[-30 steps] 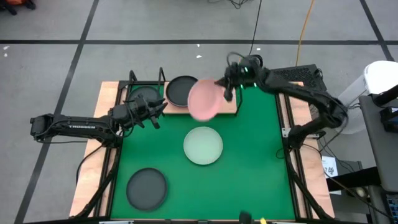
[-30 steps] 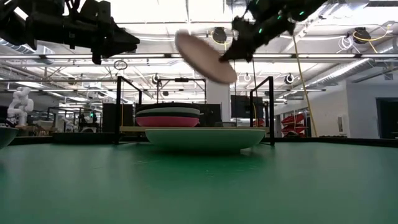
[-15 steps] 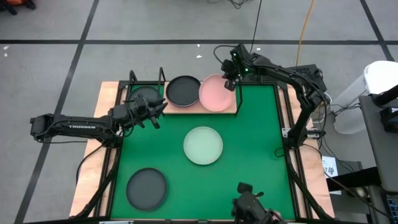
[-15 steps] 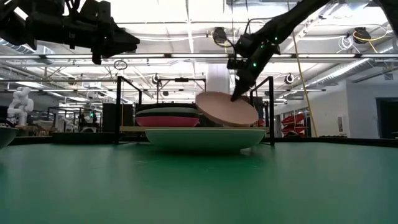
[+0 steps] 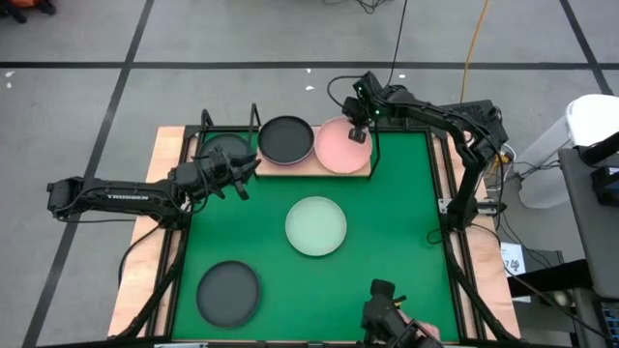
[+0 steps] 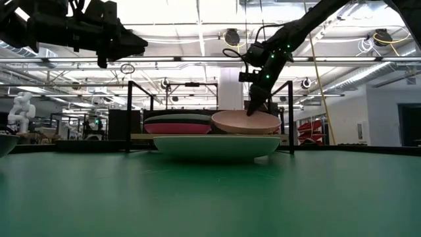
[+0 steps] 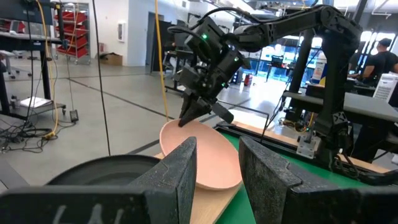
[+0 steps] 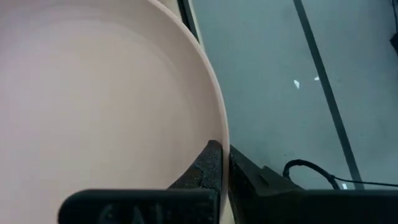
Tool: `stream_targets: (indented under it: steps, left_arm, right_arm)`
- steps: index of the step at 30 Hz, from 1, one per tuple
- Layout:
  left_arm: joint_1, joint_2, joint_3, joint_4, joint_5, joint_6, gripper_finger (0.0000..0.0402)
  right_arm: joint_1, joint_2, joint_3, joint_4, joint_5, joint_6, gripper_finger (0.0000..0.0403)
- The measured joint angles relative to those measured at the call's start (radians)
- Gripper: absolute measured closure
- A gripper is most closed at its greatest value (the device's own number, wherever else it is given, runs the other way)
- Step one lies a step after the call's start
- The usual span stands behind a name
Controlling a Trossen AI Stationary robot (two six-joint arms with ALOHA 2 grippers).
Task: Place and stack plates onto a shelf
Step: Put the light pink plate on the shelf, then stack the top black plate on top of the light pink plate on the shelf
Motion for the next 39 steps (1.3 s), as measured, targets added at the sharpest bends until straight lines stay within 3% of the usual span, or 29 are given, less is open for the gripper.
stream_targets:
  steps: [12, 23, 30, 33, 39]
  left_arm:
    - [0.0, 0.0, 0.0, 0.0, 0.0, -0.001, 0.0278]
    - [0.0, 0.0, 0.0, -0.005, 0.0, 0.008, 0.0278]
    - [0.0, 0.0, 0.0, -0.026, 0.0, 0.009, 0.0278]
    - [0.0, 0.0, 0.0, -0.044, 0.0, 0.01, 0.0278]
    - [0.0, 0.0, 0.0, -0.072, 0.0, 0.01, 0.0278]
  right_arm:
    - [0.008, 0.001, -0.001, 0.029, 0.013, 0.019, 0.0335]
    - [0.033, -0.024, -0.002, 0.118, 0.003, 0.028, 0.0326]
    - [0.106, -0.102, -0.002, 0.176, -0.004, 0.004, 0.0326]
    - [0.15, -0.155, -0.003, 0.171, -0.061, 0.003, 0.0326]
    - [0.262, -0.309, -0.106, 0.257, -0.108, 0.047, 0.0326]
